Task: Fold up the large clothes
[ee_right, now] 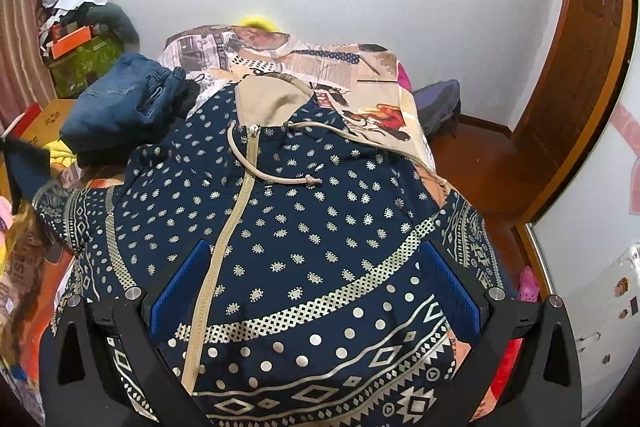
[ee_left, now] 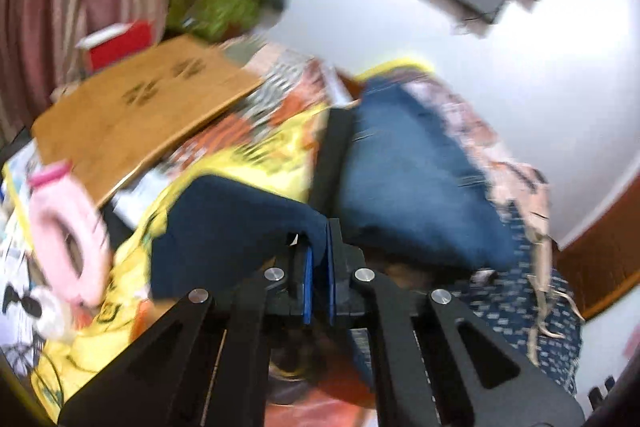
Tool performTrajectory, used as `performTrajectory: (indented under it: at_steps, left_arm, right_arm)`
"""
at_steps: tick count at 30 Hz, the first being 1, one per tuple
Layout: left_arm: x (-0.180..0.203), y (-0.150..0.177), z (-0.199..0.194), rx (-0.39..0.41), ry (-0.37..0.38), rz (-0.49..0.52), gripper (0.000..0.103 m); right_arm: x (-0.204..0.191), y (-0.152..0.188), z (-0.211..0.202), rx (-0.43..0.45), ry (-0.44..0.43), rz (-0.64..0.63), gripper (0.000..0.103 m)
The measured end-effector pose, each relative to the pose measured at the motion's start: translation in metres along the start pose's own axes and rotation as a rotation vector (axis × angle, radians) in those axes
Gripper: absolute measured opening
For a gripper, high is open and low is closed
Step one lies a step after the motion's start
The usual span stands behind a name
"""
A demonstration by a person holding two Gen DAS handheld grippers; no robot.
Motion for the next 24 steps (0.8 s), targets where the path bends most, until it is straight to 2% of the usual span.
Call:
performTrajectory:
  at_steps: [3, 7, 12, 16, 19, 24]
  left_arm:
    - [0.052, -0.006, -0.019, 0.034, 0.076, 0.077, 0.004]
    - [0.116, -0.001, -0.033, 0.035, 0.166, 0.143, 0.004]
    - [0.199, 0.03, -0.042, 0.032, 0.248, 0.265, 0.004]
    - [0.258, 0.077, -0.024, -0.072, 0.299, 0.356, 0.004]
    - [0.285, 0.118, -0.01, -0.161, 0.317, 0.402, 0.004]
    - [0.316, 0.208, 0.015, -0.32, 0.286, 0.526, 0.004]
  right_arm:
    - [0.0, 0.0, -0.005, 0.01, -0.008, -0.002, 0.103]
    - [0.002, -0.002, -0.012, 0.036, -0.016, -0.005, 0.103]
    - [0.006, -0.007, -0.021, 0.072, -0.039, -0.001, 0.103]
    - [0.011, -0.008, -0.022, 0.079, -0.055, 0.003, 0.103]
    - [0.016, -0.006, -0.023, 0.079, -0.052, 0.003, 0.103]
    - [0.031, 0.001, -0.029, 0.085, -0.044, 0.03, 0.103]
Point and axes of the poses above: each gripper's, at about its wrist camera, not at the fingertips, and z roughly the way its jaws point, x to its right, y to its underside, the point moved 10 cm from there along z, roughly the way its jaws point, and after that the axes turned 6 degrees about -x, right-handed, at the moved point
